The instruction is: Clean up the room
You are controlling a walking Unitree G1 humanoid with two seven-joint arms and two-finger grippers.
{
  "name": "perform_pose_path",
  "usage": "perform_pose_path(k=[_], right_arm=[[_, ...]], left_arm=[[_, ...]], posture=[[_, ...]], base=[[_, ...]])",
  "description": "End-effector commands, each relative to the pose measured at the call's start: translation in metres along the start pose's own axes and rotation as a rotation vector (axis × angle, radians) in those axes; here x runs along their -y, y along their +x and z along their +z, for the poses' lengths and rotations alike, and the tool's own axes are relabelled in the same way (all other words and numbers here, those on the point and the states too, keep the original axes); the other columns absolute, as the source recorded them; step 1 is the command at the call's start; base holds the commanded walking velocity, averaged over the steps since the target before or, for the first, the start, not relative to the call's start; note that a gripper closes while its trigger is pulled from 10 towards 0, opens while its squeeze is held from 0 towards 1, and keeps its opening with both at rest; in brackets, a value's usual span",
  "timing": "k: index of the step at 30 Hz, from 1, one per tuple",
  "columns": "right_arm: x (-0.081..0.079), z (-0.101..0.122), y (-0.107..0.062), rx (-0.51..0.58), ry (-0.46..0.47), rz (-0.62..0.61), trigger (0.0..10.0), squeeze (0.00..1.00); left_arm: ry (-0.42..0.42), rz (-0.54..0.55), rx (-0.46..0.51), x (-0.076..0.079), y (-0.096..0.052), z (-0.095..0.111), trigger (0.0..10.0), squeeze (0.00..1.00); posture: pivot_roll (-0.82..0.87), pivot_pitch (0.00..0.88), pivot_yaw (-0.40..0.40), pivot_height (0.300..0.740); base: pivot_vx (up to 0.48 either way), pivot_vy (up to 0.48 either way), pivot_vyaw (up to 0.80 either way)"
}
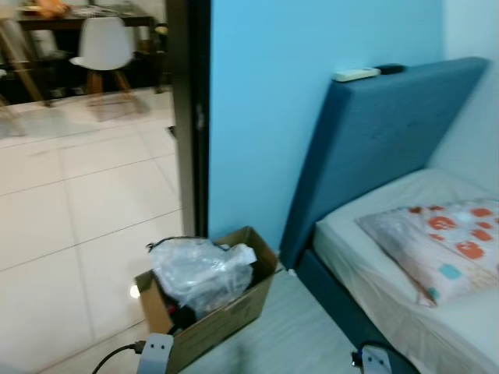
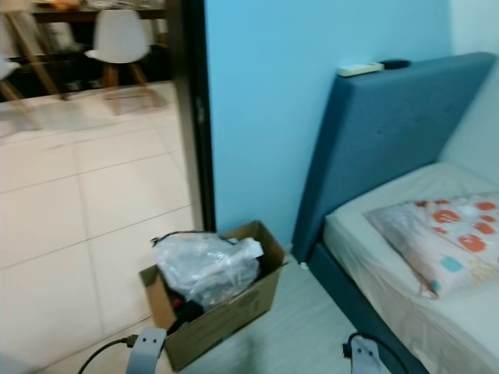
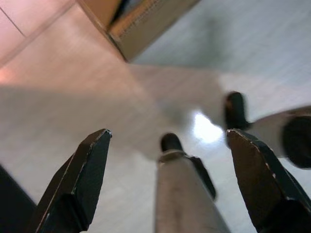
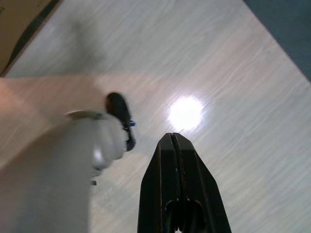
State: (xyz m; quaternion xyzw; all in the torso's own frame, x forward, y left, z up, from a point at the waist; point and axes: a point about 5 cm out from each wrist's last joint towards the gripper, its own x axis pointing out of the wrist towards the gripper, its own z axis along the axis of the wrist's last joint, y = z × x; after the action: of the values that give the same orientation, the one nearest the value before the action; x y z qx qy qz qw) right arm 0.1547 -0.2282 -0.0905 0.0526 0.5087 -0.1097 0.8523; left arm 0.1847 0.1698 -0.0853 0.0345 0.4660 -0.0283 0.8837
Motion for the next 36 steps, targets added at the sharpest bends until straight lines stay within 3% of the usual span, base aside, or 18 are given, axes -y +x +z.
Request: perform_pose_path(k=[1, 15, 20, 26, 31, 36], right_arm=[[0.002, -0.001, 0.0, -0.008, -0.014, -0.011, 10.0, 0.0], [0.005, 0.001, 0.0, -0.007, -0.034, -0.037, 10.0, 0.0], [0.006, 0.001, 0.0, -0.006, -0.042, -0.046, 10.0, 0.0], [0.007, 0.003, 0.0, 0.004, -0.087, -0.077, 10.0, 0.0], [0.007, 0.004, 0.0, 0.014, -0.112, -0.097, 10.0, 0.0], [0.005, 0.005, 0.0, 0.023, -0.126, -0.075, 10.0, 0.0]], left_arm=[[0.003, 0.022, 0.022, 0.0, 0.0, 0.002, 10.0, 0.0], [0.045, -0.026, 0.042, 0.005, 0.002, 0.012, 10.0, 0.0], [0.005, -0.041, 0.039, 0.004, 0.001, 0.009, 10.0, 0.0], [0.016, -0.02, 0.042, 0.001, 0.0, 0.006, 10.0, 0.0], [0.076, 0.006, 0.073, 0.0, 0.0, 0.011, 10.0, 0.0], [0.035, -0.022, 0.082, 0.001, 0.001, 0.014, 10.0, 0.0]], posture=[[0.05, 0.024, -0.034, 0.722], [0.04, 0.018, -0.036, 0.722], [0.04, 0.016, -0.033, 0.722], [0.04, 0.016, -0.032, 0.722], [0.05, 0.015, -0.034, 0.722], [0.05, 0.014, -0.034, 0.722]], base=[[0.0, 0.0, -0.73], [0.0, 0.0, -0.71], [0.0, 0.0, -0.71], [0.0, 0.0, -0.7], [0.0, 0.0, -0.67], [0.0, 0.0, -0.68]])
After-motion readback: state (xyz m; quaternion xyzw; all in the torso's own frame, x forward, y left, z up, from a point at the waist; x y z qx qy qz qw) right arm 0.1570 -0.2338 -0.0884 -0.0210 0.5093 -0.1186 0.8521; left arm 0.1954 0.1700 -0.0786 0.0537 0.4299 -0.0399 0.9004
